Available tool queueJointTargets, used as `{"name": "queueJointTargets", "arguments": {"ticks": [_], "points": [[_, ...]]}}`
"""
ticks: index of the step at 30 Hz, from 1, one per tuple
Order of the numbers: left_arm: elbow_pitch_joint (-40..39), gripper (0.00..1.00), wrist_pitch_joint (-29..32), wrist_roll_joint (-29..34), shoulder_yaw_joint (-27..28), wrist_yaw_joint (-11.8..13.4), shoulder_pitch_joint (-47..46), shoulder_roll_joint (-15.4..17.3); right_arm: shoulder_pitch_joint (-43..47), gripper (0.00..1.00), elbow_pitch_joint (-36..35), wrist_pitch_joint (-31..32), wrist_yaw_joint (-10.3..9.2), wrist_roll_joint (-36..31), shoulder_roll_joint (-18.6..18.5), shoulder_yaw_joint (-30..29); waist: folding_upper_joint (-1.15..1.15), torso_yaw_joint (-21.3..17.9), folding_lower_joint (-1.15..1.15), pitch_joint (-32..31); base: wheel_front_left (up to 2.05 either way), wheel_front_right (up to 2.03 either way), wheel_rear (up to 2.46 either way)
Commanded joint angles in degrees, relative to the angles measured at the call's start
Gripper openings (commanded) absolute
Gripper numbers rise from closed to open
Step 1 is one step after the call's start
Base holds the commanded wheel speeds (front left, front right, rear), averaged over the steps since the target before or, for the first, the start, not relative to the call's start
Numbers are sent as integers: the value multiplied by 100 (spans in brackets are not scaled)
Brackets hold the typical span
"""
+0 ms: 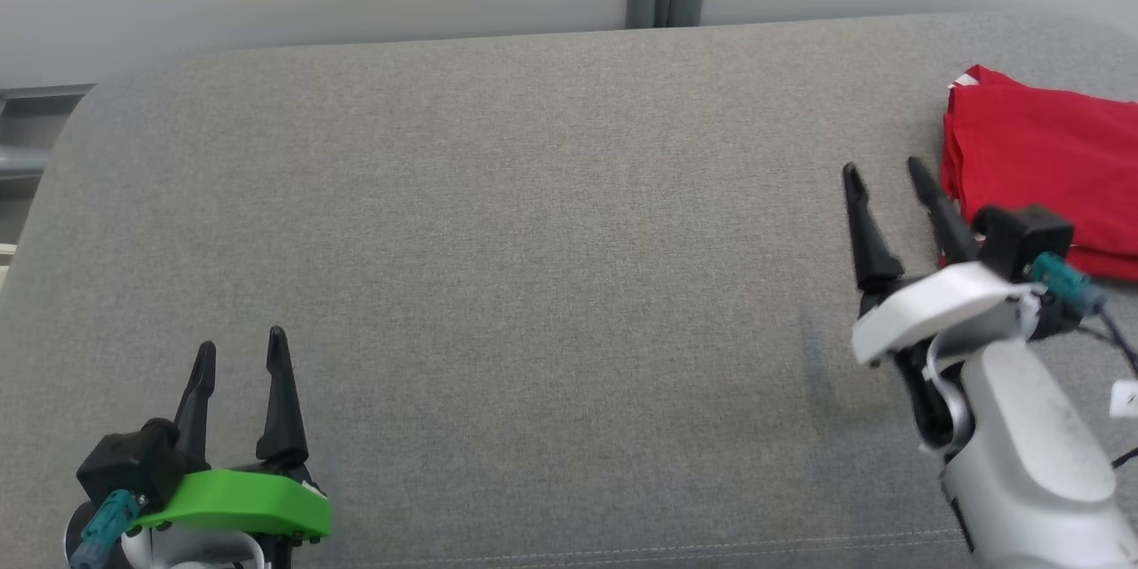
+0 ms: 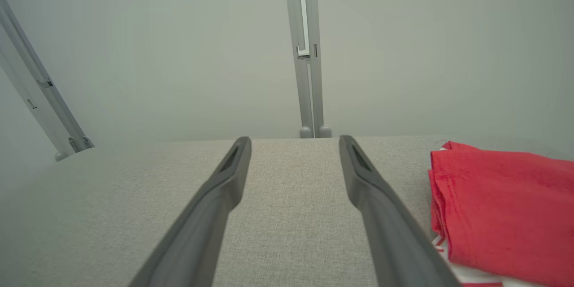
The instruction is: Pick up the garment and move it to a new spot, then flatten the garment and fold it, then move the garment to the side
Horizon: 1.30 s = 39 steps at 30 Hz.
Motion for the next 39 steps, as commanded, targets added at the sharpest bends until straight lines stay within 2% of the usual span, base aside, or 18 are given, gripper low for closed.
{"name": "queueJointTargets", "arguments": {"ticks": [1,5,10,13,19,39], "points": [[-49,100,-30,-46,22,35,141,12,364,100,-243,89,-1,-125,227,-141,0,133,0,-52,0,0,0],[-105,100,-55,-35,-7,24,247,6,1024,100,-744,288,0,-471,648,-344,0,179,0,-85,0,0,0],[-72,100,-77,21,-104,-20,386,-44,1585,100,-1220,471,0,-697,862,-355,0,168,0,-200,0,0,0],[-9,100,-86,31,-155,-75,421,-67,1817,100,-1439,521,-1,-830,889,-346,0,140,0,-277,0,0,0],[131,100,-126,65,-225,-165,397,-122,2082,100,-1635,622,-1,-653,890,-123,0,72,0,-452,0,0,0],[191,100,-88,104,-341,-156,436,-125,2303,100,-1763,514,0,-500,895,-305,0,-56,0,-686,0,0,0]]}}
